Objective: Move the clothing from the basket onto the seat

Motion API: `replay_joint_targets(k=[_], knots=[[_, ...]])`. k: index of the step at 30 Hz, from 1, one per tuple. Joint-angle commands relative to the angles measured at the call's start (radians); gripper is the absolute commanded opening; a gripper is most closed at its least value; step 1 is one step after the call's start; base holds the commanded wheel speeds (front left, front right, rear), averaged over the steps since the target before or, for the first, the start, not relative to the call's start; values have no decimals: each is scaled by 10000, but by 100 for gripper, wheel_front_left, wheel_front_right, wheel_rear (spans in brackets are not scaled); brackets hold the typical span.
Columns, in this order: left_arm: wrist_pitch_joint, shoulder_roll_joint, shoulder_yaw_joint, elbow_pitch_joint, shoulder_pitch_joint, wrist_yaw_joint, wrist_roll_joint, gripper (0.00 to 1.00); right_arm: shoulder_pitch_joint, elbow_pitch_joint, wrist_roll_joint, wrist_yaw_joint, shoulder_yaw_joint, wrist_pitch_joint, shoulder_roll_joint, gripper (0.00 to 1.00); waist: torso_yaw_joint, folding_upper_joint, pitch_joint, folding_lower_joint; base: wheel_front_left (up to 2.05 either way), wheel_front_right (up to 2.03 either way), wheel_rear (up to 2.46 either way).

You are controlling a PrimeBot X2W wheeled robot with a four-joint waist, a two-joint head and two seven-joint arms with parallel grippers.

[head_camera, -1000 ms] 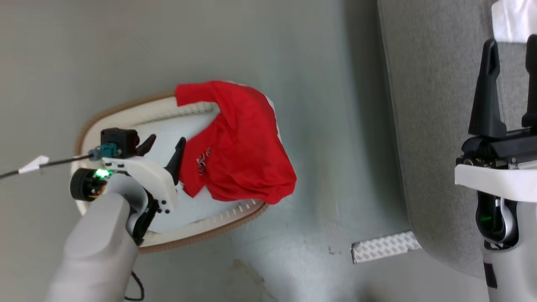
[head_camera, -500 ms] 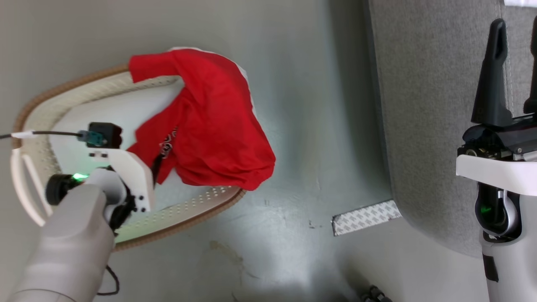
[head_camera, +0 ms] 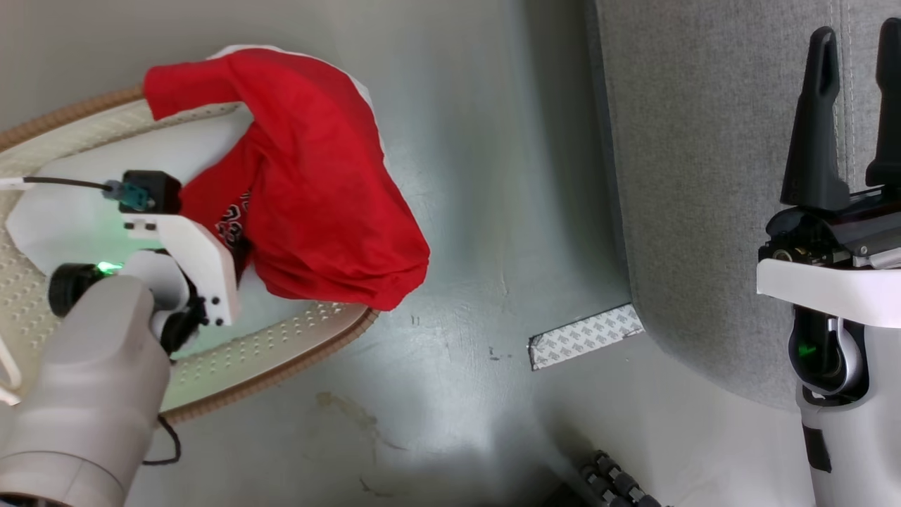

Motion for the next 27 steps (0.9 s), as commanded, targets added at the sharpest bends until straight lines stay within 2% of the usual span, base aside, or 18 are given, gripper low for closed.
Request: replay_joint_targets(k=[1,2,16,27], knots=[[-109,116,-46,146,-165,16,-19,13,-145,-3,87,-22,44,-31,6,100,-64,0,58,-1,0,0,0],[-196,103,-58,198,-208,16,-44,0,-152,14,94,-22,50,-31,6,100,-72,0,62,-1,0,0,0],[-828,-322,-640,-27,292,15,-687,0,-56,410,-187,-22,-61,-31,5,100,198,0,-857,-1,0,0,0],[-2191,-873,-2028,-1430,1778,14,-1581,0,796,1042,-984,-22,-588,-31,-1,100,878,0,-3626,-1,0,0,0]])
